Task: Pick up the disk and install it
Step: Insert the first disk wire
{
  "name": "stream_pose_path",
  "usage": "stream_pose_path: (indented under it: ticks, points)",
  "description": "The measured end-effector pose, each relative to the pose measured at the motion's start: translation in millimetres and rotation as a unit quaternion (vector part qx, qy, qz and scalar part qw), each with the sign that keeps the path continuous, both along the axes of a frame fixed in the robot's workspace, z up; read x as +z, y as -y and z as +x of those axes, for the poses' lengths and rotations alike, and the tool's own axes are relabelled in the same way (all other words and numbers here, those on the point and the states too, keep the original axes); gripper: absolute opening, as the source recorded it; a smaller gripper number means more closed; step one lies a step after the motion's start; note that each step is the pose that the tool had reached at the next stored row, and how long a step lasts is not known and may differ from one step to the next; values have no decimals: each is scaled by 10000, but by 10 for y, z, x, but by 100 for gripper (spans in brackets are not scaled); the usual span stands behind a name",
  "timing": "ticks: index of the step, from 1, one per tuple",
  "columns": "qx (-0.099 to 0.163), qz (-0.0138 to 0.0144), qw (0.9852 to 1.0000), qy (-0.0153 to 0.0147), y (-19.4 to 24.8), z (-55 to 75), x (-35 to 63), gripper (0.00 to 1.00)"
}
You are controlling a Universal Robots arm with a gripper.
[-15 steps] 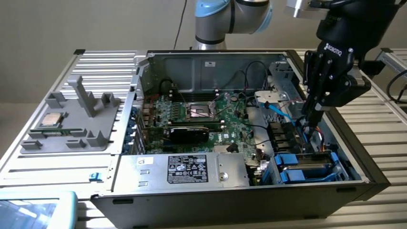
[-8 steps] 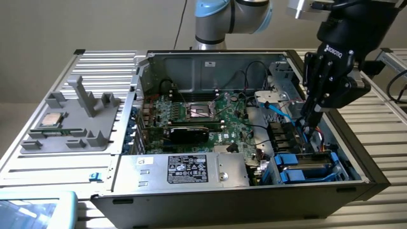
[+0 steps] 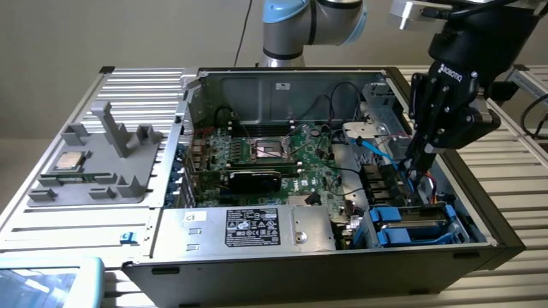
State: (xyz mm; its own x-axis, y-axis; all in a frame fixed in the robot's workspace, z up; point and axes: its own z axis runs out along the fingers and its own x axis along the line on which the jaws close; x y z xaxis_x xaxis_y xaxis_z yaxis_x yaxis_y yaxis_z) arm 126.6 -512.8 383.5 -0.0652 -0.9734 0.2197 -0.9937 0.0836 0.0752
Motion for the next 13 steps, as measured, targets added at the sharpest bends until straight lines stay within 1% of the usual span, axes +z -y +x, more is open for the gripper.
stream_pose_path:
  ticks: [3, 6, 7, 8, 13]
  points:
    - [0, 53, 10000, -1, 20, 1, -4, 25]
    - [0, 134, 9999, -1, 35, 2, -4, 25]
    - [0, 153, 9999, -1, 41, 1, -4, 25]
    - [0, 161, 9999, -4, 46, 1, -5, 25]
    - [0, 176, 9998, -16, 71, 2, -4, 25]
